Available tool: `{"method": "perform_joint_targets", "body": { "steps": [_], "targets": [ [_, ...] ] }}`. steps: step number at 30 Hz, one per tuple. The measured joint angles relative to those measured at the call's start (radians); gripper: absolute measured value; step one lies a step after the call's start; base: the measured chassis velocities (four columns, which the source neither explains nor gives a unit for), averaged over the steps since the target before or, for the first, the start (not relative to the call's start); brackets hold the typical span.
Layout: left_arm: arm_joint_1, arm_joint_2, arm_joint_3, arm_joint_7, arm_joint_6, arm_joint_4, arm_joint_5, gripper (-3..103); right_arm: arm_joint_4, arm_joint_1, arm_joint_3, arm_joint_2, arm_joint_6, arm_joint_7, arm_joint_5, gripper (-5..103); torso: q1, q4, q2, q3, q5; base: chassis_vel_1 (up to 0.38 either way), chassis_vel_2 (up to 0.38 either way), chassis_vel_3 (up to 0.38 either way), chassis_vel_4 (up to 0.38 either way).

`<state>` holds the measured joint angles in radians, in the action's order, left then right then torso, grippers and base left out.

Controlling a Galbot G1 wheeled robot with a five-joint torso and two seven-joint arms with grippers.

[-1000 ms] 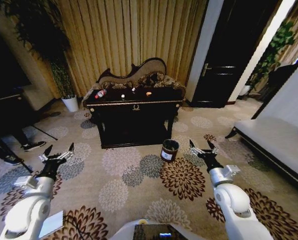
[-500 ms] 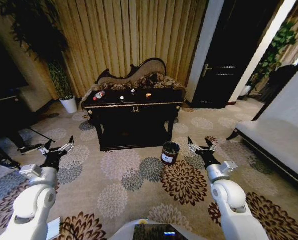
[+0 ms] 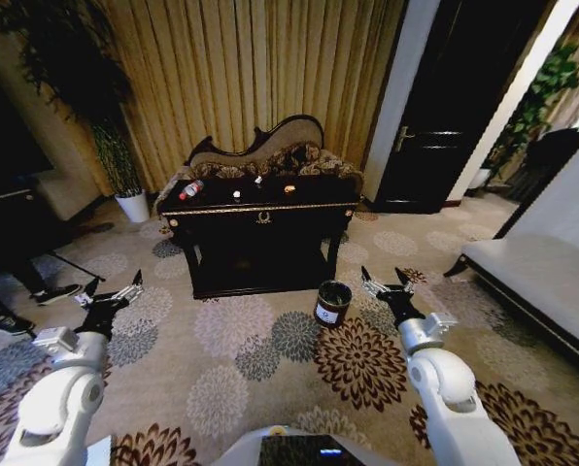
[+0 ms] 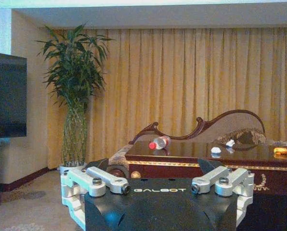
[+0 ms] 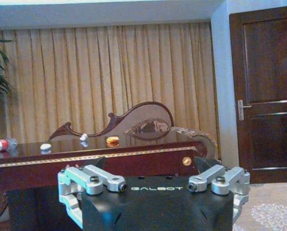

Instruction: Move to the front of the table and place the trash on the table into the trash bin.

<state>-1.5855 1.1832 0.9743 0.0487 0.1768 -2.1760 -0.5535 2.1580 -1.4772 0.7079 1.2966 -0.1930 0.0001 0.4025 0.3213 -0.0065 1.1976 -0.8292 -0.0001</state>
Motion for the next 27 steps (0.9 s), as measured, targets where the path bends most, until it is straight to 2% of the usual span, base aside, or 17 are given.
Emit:
{"method": "perform_joint_targets", "body": {
  "steps": [17, 27],
  "targets": [
    [-0.015, -0.003, 0.012, -0.007, -0.007, -0.018, 0.002, 100, 0.02, 0.003, -0.002, -0.006, -0.012, 0.0, -0.01, 100, 0.0, -0.0001, 0.0, 0.0, 0.0, -0.143, 0.143, 0.146, -0.151],
    [-0.035, -0.006, 0.02, -0.014, -0.003, -0.034, 0.004, 100, 0.081, 0.09, -0.032, -0.057, -0.161, 0.0, 0.03, 100, 0.0, 0.0, 0.0, 0.0, 0.0, -0.141, 0.147, 0.149, -0.146]
  ]
}}
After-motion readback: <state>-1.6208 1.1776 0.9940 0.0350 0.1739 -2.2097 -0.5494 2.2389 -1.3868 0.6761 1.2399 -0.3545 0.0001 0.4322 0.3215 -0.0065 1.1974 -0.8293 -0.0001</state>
